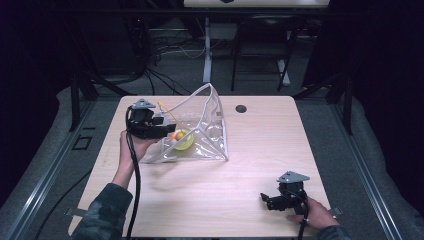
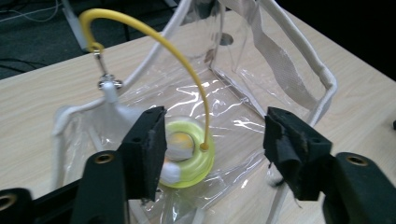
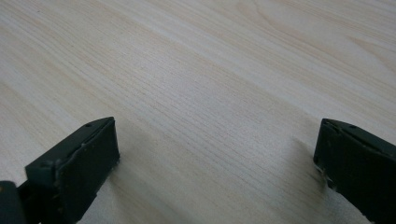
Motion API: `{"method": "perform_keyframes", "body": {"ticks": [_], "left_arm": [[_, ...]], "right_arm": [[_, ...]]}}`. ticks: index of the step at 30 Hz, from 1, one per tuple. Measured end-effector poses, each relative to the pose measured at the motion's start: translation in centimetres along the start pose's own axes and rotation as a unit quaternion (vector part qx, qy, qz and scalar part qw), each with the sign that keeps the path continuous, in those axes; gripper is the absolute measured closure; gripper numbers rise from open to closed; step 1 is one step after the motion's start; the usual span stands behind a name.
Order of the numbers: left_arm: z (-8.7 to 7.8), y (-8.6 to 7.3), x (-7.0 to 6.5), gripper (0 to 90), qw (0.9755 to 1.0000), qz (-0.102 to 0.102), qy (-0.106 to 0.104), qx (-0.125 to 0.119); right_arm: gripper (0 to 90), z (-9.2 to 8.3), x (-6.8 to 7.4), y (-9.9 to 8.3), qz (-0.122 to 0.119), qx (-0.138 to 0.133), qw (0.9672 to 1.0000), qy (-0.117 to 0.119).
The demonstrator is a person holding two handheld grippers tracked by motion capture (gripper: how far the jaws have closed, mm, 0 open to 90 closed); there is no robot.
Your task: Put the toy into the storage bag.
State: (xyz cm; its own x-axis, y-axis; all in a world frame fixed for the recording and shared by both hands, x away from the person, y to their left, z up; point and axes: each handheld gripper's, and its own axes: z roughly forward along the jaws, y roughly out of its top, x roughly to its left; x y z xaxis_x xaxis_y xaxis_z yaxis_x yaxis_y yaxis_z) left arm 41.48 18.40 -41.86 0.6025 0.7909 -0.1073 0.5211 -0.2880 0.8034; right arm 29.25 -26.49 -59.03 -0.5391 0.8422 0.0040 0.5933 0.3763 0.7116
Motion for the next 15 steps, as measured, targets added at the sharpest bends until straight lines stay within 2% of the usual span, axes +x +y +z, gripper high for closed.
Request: {"method": "perform_keyframes", "body": {"ticks": [2, 5, 8, 9, 12, 15], "left_arm": [[-0.7, -0.2, 0.2, 36.0, 0.9999, -0.008, 0.008, -0.007], [-1.5, -0.5, 0.5, 33.4, 0.9998, -0.008, 0.016, -0.009], [-2.2, -1.0, 0.7, 23.7, 0.9995, -0.011, 0.028, -0.008], [-2.5, -1.3, 0.9, 23.7, 0.9993, -0.014, 0.035, -0.007], [-3.2, -2.0, 1.1, 15.9, 0.9986, -0.014, 0.052, -0.002], [-3.9, -2.8, 1.5, 15.5, 0.998, -0.016, 0.061, 0.0]], "right_arm": [[0.0, 0.0, 0.0, 0.0, 0.0, 0.0, 1.0, 0.0], [0.0, 0.0, 0.0, 0.0, -0.002, 0.002, 1.0, -0.001], [0.0, 0.0, 0.0, 0.0, -0.002, 0.002, 1.0, 0.0], [0.0, 0.0, 0.0, 0.0, -0.002, 0.002, 1.0, 0.0], [0.0, 0.0, 0.0, 0.0, -0.002, 0.002, 1.0, 0.0], [0.0, 0.0, 0.0, 0.0, -0.002, 0.002, 1.0, -0.001]]}}
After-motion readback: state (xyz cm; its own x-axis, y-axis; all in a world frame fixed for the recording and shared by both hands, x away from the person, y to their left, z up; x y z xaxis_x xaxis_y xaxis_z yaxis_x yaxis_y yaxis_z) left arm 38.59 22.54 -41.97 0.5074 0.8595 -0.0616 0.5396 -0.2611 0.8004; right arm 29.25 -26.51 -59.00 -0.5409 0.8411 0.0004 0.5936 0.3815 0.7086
